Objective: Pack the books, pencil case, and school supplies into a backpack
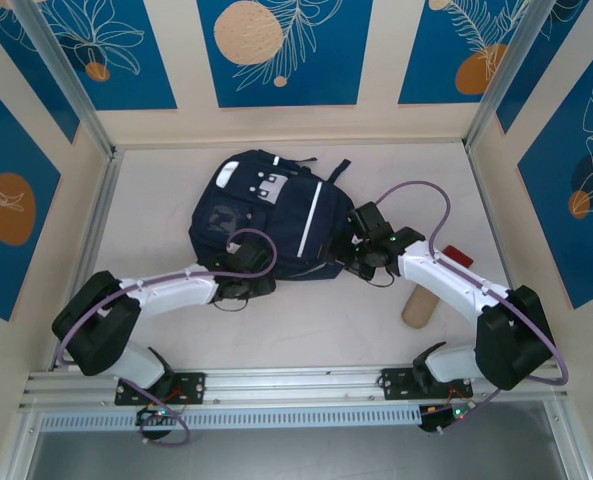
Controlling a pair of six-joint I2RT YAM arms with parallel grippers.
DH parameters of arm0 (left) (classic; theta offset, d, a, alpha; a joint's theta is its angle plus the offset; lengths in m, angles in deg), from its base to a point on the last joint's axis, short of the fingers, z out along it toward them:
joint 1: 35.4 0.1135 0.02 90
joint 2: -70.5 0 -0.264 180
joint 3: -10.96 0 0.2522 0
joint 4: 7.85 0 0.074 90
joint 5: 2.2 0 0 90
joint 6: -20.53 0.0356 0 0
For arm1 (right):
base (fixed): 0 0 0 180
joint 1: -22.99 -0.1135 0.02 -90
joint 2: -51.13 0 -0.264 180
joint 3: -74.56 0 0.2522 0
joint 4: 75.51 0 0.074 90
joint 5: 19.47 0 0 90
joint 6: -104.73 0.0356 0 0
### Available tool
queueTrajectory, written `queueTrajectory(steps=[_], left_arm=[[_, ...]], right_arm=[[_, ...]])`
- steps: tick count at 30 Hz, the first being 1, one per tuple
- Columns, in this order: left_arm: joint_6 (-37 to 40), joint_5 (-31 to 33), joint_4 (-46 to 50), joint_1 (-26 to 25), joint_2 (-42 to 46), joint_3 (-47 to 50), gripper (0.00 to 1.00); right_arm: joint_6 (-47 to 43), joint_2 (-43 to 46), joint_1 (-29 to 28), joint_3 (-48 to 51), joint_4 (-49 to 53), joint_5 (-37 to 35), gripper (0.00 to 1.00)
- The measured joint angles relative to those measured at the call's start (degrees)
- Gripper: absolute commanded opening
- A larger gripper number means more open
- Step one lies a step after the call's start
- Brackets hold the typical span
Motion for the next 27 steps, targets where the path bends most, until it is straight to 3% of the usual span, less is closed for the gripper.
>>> queueTrajectory(steps=[11, 20, 27], left_arm=[[-0.3, 1.6, -0.5, 0.0, -2.9, -0.2, 0.40], [-0.5, 2.6, -0.4, 0.0, -4.6, -2.7, 0.42], [-1.4, 4.0, 0.0, 0.0, -5.6, -3.6, 0.29]], right_arm=[[0.0, -0.2, 0.0, 0.0, 0.3, 0.3, 0.76], [0.2, -0.2, -0.1, 0.0, 0.5, 0.2, 0.76], [0.2, -0.2, -0.3, 0.0, 0.7, 0.2, 0.76]])
